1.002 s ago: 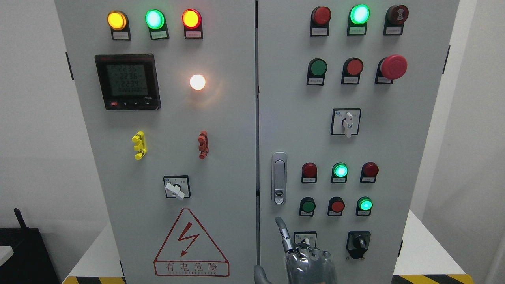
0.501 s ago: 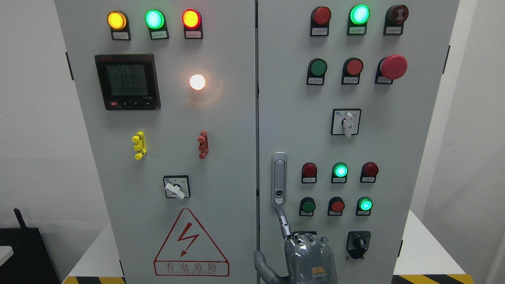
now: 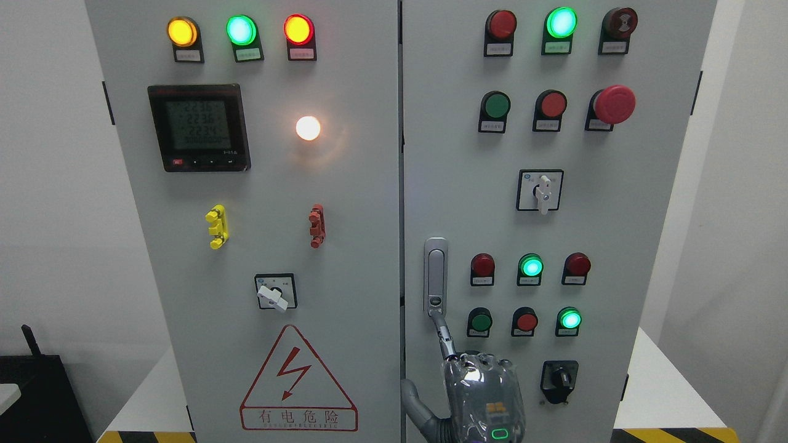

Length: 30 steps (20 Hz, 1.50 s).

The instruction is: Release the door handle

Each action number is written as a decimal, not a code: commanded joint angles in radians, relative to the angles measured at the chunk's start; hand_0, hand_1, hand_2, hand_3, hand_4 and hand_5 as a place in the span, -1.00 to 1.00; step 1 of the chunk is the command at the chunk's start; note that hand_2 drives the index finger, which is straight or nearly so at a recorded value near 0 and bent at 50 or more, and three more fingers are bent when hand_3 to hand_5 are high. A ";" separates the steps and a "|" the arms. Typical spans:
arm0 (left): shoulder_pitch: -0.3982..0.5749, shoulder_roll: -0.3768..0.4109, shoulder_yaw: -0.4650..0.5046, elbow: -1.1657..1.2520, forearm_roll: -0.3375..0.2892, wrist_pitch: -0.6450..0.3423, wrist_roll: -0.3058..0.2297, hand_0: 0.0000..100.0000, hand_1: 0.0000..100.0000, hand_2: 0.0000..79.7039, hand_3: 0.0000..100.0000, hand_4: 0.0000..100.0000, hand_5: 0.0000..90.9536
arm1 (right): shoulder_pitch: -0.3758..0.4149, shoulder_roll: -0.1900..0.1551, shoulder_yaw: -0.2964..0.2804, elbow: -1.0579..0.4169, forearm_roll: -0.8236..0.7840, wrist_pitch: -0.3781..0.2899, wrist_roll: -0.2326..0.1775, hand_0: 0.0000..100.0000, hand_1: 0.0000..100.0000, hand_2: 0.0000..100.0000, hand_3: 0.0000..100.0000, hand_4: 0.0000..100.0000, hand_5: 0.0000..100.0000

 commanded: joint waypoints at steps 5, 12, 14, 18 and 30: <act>-0.026 0.000 0.017 0.000 0.000 0.001 0.000 -0.76 -0.22 -1.00 -1.00 -1.00 -1.00 | -0.009 0.001 -0.010 0.024 -0.003 0.002 0.003 -0.32 -0.43 -1.00 1.00 0.87 1.00; -0.026 0.000 0.017 0.000 0.000 0.001 0.000 -0.76 -0.22 -1.00 -1.00 -1.00 -1.00 | -0.006 0.001 -0.008 0.024 -0.003 0.008 0.021 -0.32 -0.43 -1.00 1.00 0.90 1.00; -0.026 -0.002 0.017 0.000 0.000 0.001 0.000 -0.76 -0.22 -1.00 -1.00 -1.00 -1.00 | -0.006 0.001 -0.008 0.024 -0.003 0.009 0.029 -0.32 -0.43 -1.00 1.00 0.92 1.00; -0.026 0.000 0.017 0.000 0.000 0.001 0.000 -0.76 -0.22 -1.00 -1.00 -1.00 -1.00 | -0.005 0.001 -0.007 0.024 -0.003 0.008 0.030 -0.32 -0.43 -1.00 1.00 0.98 1.00; -0.026 0.000 0.017 0.000 0.000 0.001 0.000 -0.76 -0.22 -1.00 -1.00 -1.00 -1.00 | -0.005 0.001 -0.006 0.024 -0.003 0.009 0.032 -0.31 -0.43 -1.00 1.00 1.00 1.00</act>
